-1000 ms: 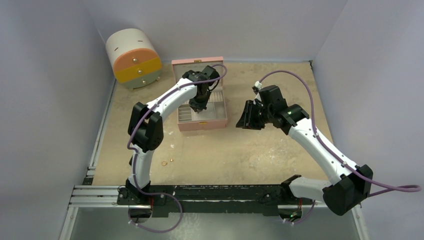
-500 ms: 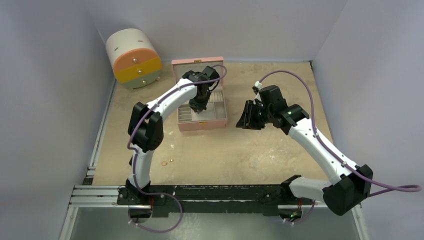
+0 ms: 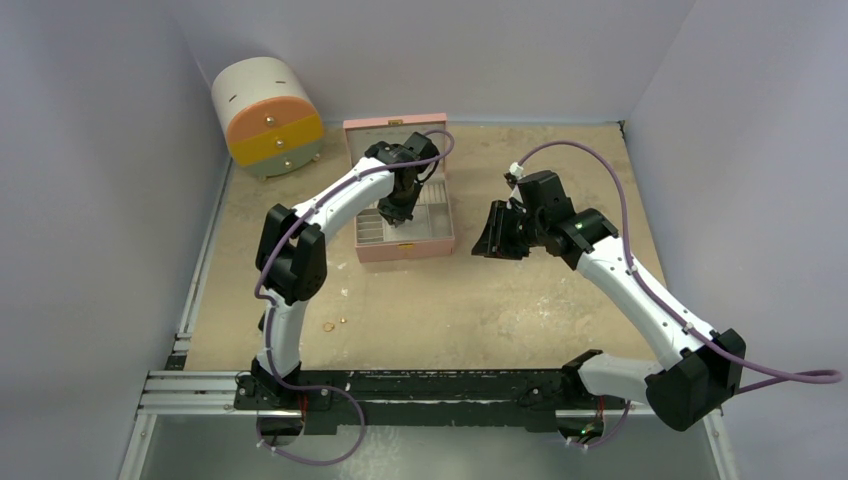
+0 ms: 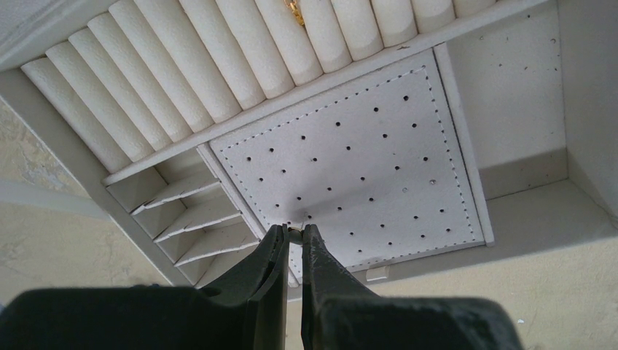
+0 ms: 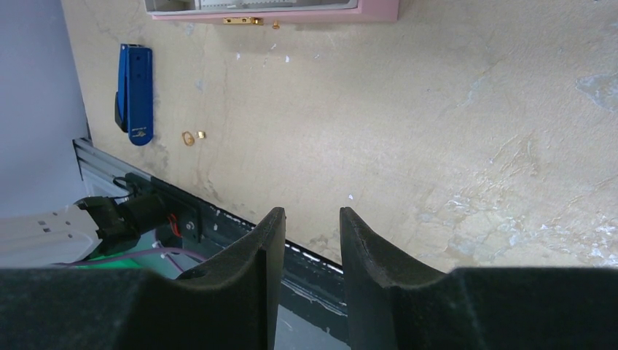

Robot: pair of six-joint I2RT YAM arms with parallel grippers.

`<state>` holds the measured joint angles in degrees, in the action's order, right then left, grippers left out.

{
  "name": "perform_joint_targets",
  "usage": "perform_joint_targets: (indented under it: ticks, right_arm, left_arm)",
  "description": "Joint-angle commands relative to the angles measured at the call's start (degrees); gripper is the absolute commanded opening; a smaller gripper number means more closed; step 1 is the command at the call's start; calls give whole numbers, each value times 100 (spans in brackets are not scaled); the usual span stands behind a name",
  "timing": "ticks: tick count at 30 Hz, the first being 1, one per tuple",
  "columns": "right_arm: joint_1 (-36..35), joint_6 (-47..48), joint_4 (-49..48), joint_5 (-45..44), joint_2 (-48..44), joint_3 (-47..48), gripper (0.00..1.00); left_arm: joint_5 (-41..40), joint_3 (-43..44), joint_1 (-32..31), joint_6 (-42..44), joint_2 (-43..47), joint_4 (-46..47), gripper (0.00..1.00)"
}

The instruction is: Organize the mixed jewelry

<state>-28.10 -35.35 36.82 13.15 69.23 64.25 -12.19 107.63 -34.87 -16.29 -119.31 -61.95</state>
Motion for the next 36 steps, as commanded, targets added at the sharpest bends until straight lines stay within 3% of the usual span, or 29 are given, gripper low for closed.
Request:
perform_joint_targets:
  ticks: [1, 36]
  right_arm:
    - [15, 5, -82, 82, -120, -9, 36]
    - [15, 20, -255, 12, -36, 26, 36]
  left_arm:
    - [98, -17, 9, 82, 74, 79, 0]
    - [41, -84, -64, 74, 357, 19, 0]
